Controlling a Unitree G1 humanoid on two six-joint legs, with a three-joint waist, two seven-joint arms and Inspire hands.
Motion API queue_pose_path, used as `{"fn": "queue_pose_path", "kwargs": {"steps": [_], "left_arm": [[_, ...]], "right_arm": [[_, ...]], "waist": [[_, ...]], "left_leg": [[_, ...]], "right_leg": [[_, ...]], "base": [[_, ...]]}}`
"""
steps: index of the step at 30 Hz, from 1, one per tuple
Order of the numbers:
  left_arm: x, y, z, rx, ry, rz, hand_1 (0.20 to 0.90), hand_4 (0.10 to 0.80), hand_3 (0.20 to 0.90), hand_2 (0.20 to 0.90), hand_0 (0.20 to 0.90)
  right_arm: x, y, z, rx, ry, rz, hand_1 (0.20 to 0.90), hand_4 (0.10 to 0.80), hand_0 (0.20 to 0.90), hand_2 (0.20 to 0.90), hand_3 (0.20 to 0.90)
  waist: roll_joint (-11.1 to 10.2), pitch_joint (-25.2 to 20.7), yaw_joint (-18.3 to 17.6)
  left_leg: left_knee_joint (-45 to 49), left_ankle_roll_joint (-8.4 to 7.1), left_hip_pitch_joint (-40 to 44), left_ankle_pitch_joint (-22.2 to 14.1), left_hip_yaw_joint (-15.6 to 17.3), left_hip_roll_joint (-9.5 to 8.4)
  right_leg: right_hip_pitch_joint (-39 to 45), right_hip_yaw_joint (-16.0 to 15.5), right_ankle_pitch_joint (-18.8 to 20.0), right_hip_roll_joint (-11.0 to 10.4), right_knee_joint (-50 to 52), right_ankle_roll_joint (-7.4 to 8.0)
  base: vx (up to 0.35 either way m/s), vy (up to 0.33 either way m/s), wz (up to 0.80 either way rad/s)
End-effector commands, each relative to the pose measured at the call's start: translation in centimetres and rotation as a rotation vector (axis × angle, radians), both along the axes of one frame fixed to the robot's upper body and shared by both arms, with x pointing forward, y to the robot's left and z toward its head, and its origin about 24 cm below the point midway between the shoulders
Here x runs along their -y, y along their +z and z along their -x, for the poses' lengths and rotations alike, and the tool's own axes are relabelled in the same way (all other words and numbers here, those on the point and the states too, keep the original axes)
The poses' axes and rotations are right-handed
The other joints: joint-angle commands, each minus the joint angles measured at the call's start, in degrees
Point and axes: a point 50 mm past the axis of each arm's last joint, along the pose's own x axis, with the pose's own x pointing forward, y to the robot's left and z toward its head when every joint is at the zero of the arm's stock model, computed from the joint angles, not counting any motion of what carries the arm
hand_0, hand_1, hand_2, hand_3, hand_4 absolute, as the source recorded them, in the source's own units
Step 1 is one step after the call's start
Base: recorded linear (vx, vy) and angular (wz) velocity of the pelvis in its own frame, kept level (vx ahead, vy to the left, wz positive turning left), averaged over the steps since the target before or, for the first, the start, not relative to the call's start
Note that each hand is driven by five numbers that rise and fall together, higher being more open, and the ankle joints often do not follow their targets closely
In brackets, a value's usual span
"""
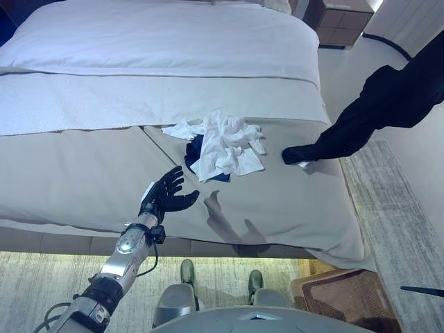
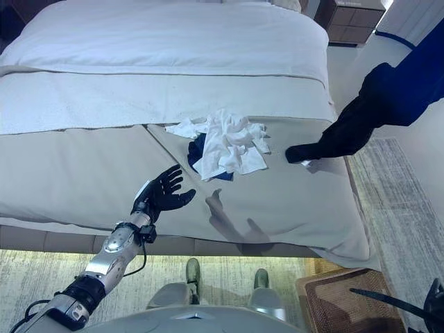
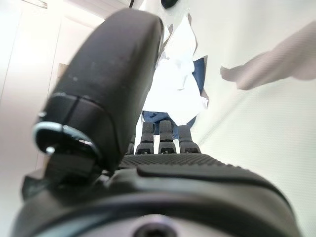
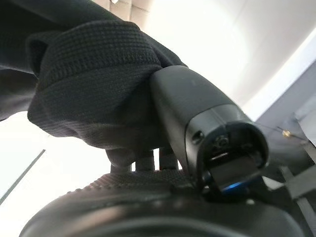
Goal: Pick up the clothes from the bed and place them into the basket
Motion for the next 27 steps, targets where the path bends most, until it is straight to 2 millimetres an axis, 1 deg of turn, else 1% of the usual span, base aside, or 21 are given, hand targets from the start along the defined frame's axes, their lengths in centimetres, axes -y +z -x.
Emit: {"fn": "queue_pose_path", "kwargs": {"steps": [1, 3, 7, 11, 12, 14, 15, 16, 18, 19, 20, 21, 22, 23, 24, 25, 26, 27], "left_arm": [[0.6, 0.9, 0.4, 0.088, -0.079, 0.002, 0.900, 0.800, 0.900, 0.900, 0.900], [0.6, 0.9, 0.5, 0.088, -0.085, -0.011, 0.900, 0.800, 0.900, 0.900, 0.900], [0.5, 0.8, 0.5, 0.082, -0.085, -0.017, 0.900, 0.800, 0.900, 0.900, 0.900], [0.6, 0.9, 0.3, 0.085, -0.102, -0.030, 0.900, 0.800, 0.900, 0.900, 0.900], [0.6, 1.0, 0.2, 0.087, -0.108, -0.035, 0.900, 0.800, 0.900, 0.900, 0.900], [0.4, 1.1, 0.1, 0.097, -0.117, -0.044, 0.900, 0.800, 0.900, 0.900, 0.900], [0.5, 1.2, -0.1, 0.094, -0.127, -0.045, 0.900, 0.800, 0.900, 0.900, 0.900], [0.5, 1.4, -0.3, 0.091, -0.134, -0.045, 0.900, 0.800, 0.900, 0.900, 0.900], [0.5, 1.6, -0.7, 0.099, -0.127, -0.054, 0.900, 0.800, 0.900, 0.900, 0.900], [0.3, 1.9, -1.0, 0.107, -0.100, -0.065, 0.900, 0.800, 0.900, 0.900, 0.900], [-0.4, 2.1, -1.0, 0.113, -0.061, -0.079, 0.900, 0.800, 0.900, 0.900, 0.900], [-0.7, 2.3, -1.1, 0.117, -0.047, -0.085, 0.900, 0.800, 0.900, 0.900, 0.900], [-0.9, 2.7, -1.3, 0.125, -0.030, -0.095, 0.900, 0.800, 0.900, 0.900, 0.900], [-1.1, 3.0, -1.5, 0.132, -0.018, -0.100, 0.900, 0.800, 0.900, 0.900, 0.900], [-1.5, 3.2, -1.6, 0.131, 0.012, -0.101, 0.900, 0.800, 0.900, 0.900, 0.900], [-1.5, 3.1, -1.6, 0.128, 0.017, -0.100, 0.900, 0.800, 0.900, 0.900, 0.900], [-1.7, 2.8, -1.6, 0.114, 0.035, -0.091, 0.900, 0.800, 0.900, 0.900, 0.900], [-1.7, 2.8, -1.6, 0.113, 0.035, -0.092, 0.900, 0.800, 0.900, 0.900, 0.900]], "right_arm": [[-0.5, 5.4, 3.8, 0.209, -0.111, 0.166, 0.300, 0.100, 0.300, 0.300, 0.200], [0.1, 5.4, 4.4, 0.211, -0.159, 0.168, 0.300, 0.100, 0.300, 0.300, 0.200], [0.5, 5.5, 5.1, 0.210, -0.204, 0.168, 0.300, 0.100, 0.300, 0.300, 0.200], [1.4, 5.4, 6.3, 0.211, -0.261, 0.160, 0.300, 0.100, 0.300, 0.300, 0.200], [1.6, 5.4, 6.5, 0.212, -0.273, 0.159, 0.300, 0.100, 0.300, 0.300, 0.200], [2.1, 5.2, 7.1, 0.209, -0.301, 0.155, 0.300, 0.100, 0.300, 0.300, 0.200], [2.2, 5.0, 7.2, 0.198, -0.315, 0.160, 0.300, 0.100, 0.300, 0.300, 0.200], [2.5, 4.6, 7.3, 0.178, -0.328, 0.162, 0.300, 0.100, 0.300, 0.300, 0.200], [2.7, 3.6, 7.0, 0.177, -0.322, 0.150, 0.300, 0.100, 0.300, 0.300, 0.200], [2.5, 2.7, 6.2, 0.179, -0.294, 0.133, 0.300, 0.100, 0.300, 0.300, 0.200], [2.5, 2.0, 5.8, 0.174, -0.265, 0.112, 0.300, 0.100, 0.300, 0.300, 0.200], [2.5, 1.7, 5.7, 0.170, -0.256, 0.104, 0.300, 0.100, 0.300, 0.300, 0.200], [2.5, 1.3, 5.5, 0.171, -0.239, 0.091, 0.300, 0.100, 0.300, 0.300, 0.200], [2.5, 1.0, 5.5, 0.174, -0.227, 0.085, 0.300, 0.100, 0.300, 0.300, 0.200], [2.6, 0.8, 5.7, 0.171, -0.188, 0.084, 0.300, 0.100, 0.300, 0.300, 0.200], [2.6, 0.7, 5.7, 0.167, -0.181, 0.085, 0.300, 0.100, 0.300, 0.300, 0.200], [2.9, 0.2, 5.7, 0.148, -0.166, 0.104, 0.300, 0.100, 0.300, 0.300, 0.200], [3.0, 0.0, 5.7, 0.147, -0.165, 0.105, 0.300, 0.100, 0.300, 0.300, 0.200]], "waist": [[-0.6, -11.7, -1.2], [-0.7, -11.5, -1.6], [-0.7, -11.3, -2.2], [-0.7, -10.7, -3.1], [-0.7, -10.5, -3.4], [-1.1, -9.5, -4.3], [-1.2, -8.9, -4.5], [-1.2, -8.3, -4.8], [-1.2, -7.4, -5.4], [-0.6, -6.5, -5.7], [-0.2, -5.9, -5.4], [-0.2, -5.8, -5.3], [0.2, -5.6, -5.1], [0.3, -5.8, -4.9], [0.0, -6.5, -4.7], [-0.1, -6.6, -4.7], [0.0, -6.9, -5.3], [-0.1, -6.9, -5.3]], "left_leg": [[2.9, -1.14, 2.6, -9.2, -0.6, 0.96], [3.0, -0.95, 2.7, -9.4, -0.4, 0.90], [3.2, -0.66, 3.0, -9.7, -0.1, 0.75], [4.6, -0.10, 2.7, -10.5, 0.0, 0.45], [5.5, 0.10, 2.5, -11.0, 0.2, 0.33], [10.6, 0.50, 1.0, -13.4, 0.9, 0.10], [13.0, 0.65, 0.2, -14.5, 1.0, -0.21], [14.3, 0.68, -0.3, -15.1, 1.2, -0.45], [13.7, 0.76, 0.2, -15.1, 1.8, -0.74], [12.5, 0.80, 1.1, -14.8, 3.0, -0.50], [11.6, 1.02, 1.7, -14.4, 4.7, 0.45], [11.3, 1.20, 1.6, -13.8, 5.4, 0.73], [10.9, 1.67, 1.4, -13.5, 6.6, 1.59], [11.0, 1.96, 0.7, -12.9, 7.5, 2.10], [12.4, 1.95, -1.0, -12.9, 8.5, 2.48], [12.5, 1.77, -1.2, -12.8, 8.4, 2.42], [11.5, 1.21, -0.8, -12.5, 8.7, 2.86], [11.2, 1.14, -0.6, -12.4, 8.7, 2.88]], "right_leg": [[-3.2, 1.4, -1.4, 3.5, 4.2, -0.75], [-3.3, 1.9, -1.5, 3.6, 4.5, -0.65], [-3.5, 2.7, -1.8, 3.7, 5.2, -0.56], [-4.1, 3.9, -2.3, 3.8, 6.8, -0.46], [-4.5, 4.2, -2.4, 3.7, 7.3, -0.44], [-6.1, 5.6, -2.9, 3.1, 10.0, -0.29], [-6.6, 5.9, -2.0, 2.5, 10.1, 0.04], [-6.9, 5.9, 0.0, 1.7, 8.9, 0.73], [-8.3, 5.3, 3.9, 0.6, 6.9, 2.43], [-10.5, 2.7, 6.1, -0.3, 8.5, 3.26], [-11.2, 0.5, 5.6, -0.4, 12.0, 3.27], [-11.5, -0.1, 5.6, -0.4, 13.1, 3.10], [-11.6, -0.7, 3.5, 0.2, 16.7, 2.59], [-11.6, -1.1, 1.4, 0.6, 17.7, 1.88], [-9.5, -2.6, -1.3, 1.4, 15.0, 0.75], [-9.5, -2.8, -0.5, 1.2, 14.4, 0.88], [-9.5, -2.8, -0.6, 1.3, 12.6, 1.09], [-9.4, -2.8, -0.6, 1.3, 12.4, 1.10]], "base": [[0.004, 0.019, -0.07], [0.001, 0.035, -0.17], [-0.004, 0.055, -0.11], [-0.028, 0.078, -0.10], [-0.048, 0.095, -0.13], [-0.040, 0.101, -0.16], [-0.015, 0.054, -0.25], [-0.020, 0.025, -0.27], [-0.059, -0.001, -0.26], [-0.146, 0.007, -0.31], [-0.190, 0.012, -0.46], [-0.206, 0.017, -0.72], [-0.200, -0.011, -0.95], [-0.251, -0.078, -1.25], [-0.185, -0.091, -1.03], [-0.123, -0.094, -0.96], [-0.013, -0.034, -0.59], [0.008, -0.051, -0.69]]}}
